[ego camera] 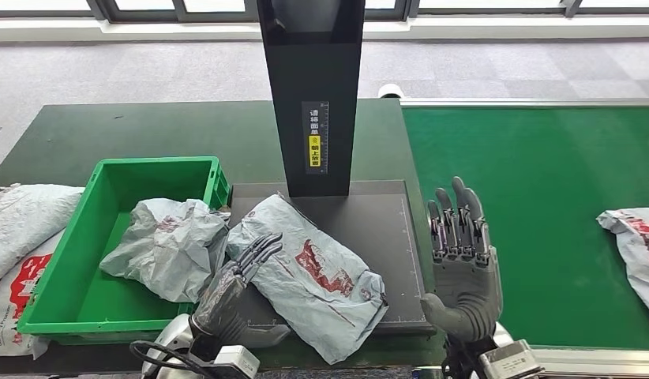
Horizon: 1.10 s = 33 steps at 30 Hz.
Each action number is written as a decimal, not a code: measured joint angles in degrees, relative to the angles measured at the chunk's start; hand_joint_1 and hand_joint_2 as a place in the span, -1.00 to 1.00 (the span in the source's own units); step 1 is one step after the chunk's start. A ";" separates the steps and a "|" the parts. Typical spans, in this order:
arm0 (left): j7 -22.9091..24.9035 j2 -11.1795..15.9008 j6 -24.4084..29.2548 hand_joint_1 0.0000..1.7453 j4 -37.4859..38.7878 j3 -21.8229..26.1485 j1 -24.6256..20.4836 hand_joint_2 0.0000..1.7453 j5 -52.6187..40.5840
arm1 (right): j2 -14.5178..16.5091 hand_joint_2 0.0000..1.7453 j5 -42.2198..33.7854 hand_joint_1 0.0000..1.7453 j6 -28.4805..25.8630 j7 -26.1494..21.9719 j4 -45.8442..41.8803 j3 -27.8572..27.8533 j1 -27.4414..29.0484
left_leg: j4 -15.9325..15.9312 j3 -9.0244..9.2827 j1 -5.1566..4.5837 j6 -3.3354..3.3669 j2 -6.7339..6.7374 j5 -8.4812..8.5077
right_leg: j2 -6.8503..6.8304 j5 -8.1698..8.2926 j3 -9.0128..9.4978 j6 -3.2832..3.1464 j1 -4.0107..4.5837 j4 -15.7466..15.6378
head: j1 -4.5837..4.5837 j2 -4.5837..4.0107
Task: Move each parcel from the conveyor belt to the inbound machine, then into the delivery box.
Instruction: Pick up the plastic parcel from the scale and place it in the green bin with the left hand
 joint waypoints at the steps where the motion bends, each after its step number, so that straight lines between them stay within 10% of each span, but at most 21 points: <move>1: -0.03 0.23 0.03 -1.00 0.88 -0.90 -0.19 1.00 0.73 | -0.19 1.00 0.01 -1.00 -0.08 0.00 -0.01 0.00 -0.14 | 0.00 0.00 0.01 0.00 0.00 0.00 | 0.01 0.00 -0.01 0.00 0.01 0.00 | 0.00 0.00; 21: 0.38 1.39 -0.80 -1.00 4.91 -4.29 -1.02 1.00 0.62 | -0.54 1.00 -0.74 -1.00 0.09 0.02 0.20 0.00 -1.03 | -0.01 0.00 0.02 0.00 0.00 0.00 | 0.01 -0.01 -0.01 -0.01 0.01 0.00 | 0.00 0.00; 33: 3.33 -2.99 2.01 -1.00 30.39 -6.53 -14.19 1.00 -2.23 | -0.56 1.00 -0.32 -1.00 -0.30 0.07 0.85 0.00 -1.88 | 0.02 0.01 0.00 0.00 -0.08 0.03 | -0.09 0.04 0.05 -0.01 0.00 0.00 | 0.02 0.00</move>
